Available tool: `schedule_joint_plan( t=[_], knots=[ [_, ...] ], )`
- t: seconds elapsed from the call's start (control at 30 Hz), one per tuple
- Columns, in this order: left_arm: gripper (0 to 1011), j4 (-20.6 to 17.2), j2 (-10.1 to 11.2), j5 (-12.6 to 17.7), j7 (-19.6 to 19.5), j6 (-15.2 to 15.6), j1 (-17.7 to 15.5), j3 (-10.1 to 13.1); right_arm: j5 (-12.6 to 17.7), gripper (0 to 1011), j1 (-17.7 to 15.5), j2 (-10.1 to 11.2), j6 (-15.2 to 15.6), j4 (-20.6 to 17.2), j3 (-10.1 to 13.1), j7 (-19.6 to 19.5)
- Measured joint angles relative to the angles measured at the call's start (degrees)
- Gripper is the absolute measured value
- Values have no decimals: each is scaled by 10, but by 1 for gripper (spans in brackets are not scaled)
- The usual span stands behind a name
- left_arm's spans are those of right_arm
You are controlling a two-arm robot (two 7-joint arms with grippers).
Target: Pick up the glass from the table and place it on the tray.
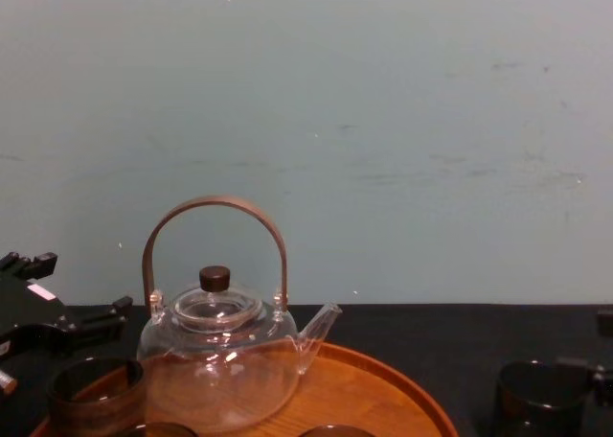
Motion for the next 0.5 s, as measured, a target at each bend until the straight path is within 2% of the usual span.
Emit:
schedule_joint_plan(
  t=[0.27, 0.5],
  knots=[
    [1002, 0, 0, 0, 0, 0, 0, 0, 1, 1002, -4, -1, 8, 3, 20, -15],
    [1001, 0, 0, 0, 0, 0, 0, 0, -5, 1002, 1, -6, 22, 18, 28, -27]
  ],
)
